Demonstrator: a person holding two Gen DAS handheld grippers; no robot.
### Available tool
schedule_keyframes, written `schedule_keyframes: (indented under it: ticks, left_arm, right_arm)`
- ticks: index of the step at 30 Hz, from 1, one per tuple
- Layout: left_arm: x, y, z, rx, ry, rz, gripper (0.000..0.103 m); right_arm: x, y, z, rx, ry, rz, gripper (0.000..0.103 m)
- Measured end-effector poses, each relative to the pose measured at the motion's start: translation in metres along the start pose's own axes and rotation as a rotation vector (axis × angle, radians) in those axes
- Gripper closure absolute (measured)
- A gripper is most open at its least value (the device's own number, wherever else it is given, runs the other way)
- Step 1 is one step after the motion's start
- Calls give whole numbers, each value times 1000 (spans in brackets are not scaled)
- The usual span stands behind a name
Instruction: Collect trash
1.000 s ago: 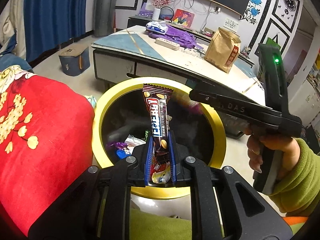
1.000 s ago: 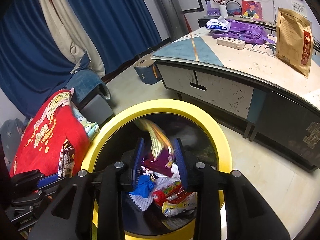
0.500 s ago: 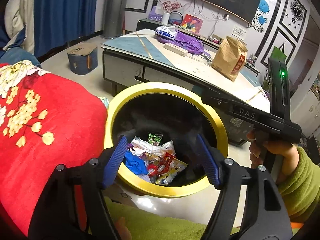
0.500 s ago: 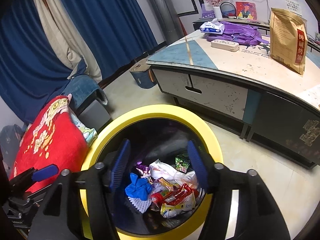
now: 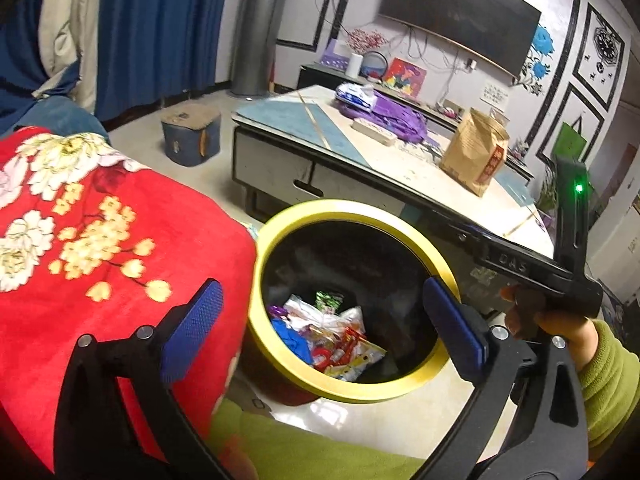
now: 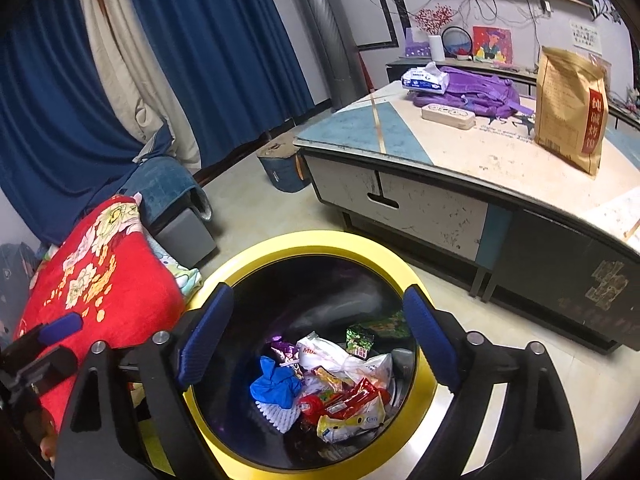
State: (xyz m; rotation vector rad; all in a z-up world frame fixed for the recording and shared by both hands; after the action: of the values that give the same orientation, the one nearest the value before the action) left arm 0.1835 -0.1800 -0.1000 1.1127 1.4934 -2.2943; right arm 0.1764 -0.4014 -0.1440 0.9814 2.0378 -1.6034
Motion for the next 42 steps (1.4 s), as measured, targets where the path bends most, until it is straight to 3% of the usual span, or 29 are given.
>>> schedule_keyframes:
  ticks: [8,15,29,35,42]
  left_arm:
    - [-4,-22,-21,-51,-50,41,11]
    - [-4,-53,-52,-128,-129,96,11]
    - [14,-127,-100,-288,-244,206,11]
    - [29,-153,-107,-332,-278,253,11]
    - [47,-176,-99,-365,-255,319,11]
  right_arm:
    - [-2,-8,-22,3,-42,10,12]
    - [2,-15,-71,-30,-147,13,6]
    - [18,-44,-163,-167,-247,41,6]
    - [27,-62,-185,-171,-287,121,6]
    - [37,-85,-194,-99,-302,267,6]
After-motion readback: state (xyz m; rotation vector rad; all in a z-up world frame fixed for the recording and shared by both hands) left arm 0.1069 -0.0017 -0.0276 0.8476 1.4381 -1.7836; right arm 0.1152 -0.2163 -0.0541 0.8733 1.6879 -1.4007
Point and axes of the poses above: each gripper's, at about its wrist camera, not at the fingertips, and y roughly the way its jaws point, z to its right, x to its underside, the point moved 4 cm from there along y, roughly the way its jaws point, and after that the axes turned 5 degrees about -z, right-handed, at the moved point
